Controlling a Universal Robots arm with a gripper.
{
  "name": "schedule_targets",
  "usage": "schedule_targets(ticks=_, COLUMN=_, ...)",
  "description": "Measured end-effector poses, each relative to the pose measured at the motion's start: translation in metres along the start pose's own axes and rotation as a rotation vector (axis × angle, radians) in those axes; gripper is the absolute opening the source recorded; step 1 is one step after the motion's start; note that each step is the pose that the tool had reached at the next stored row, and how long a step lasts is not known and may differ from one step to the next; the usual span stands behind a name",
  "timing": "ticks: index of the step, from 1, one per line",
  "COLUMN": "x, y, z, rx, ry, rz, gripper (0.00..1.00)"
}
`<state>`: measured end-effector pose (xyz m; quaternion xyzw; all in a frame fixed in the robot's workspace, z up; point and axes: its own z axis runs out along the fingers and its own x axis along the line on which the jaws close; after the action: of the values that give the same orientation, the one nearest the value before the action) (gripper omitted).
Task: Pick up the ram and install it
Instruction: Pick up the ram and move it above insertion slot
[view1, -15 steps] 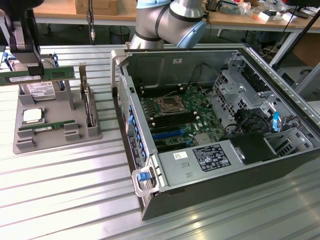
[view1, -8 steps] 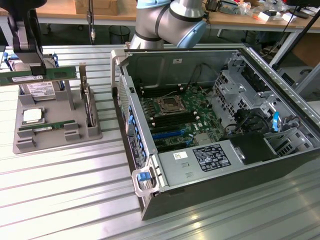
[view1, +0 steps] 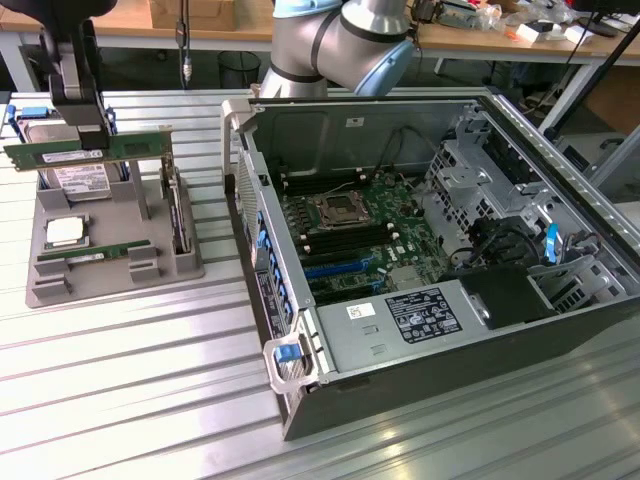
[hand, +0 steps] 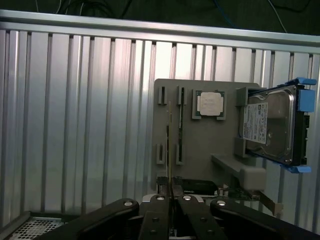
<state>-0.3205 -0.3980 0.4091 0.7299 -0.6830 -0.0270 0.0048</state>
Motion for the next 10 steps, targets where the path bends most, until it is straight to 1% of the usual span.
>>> schedule_targets(ticks=10, x=0.001, y=-0.0153, z=-0.0007, rx=0.0001, ry=0.0, rz=0.0, gripper=0.13)
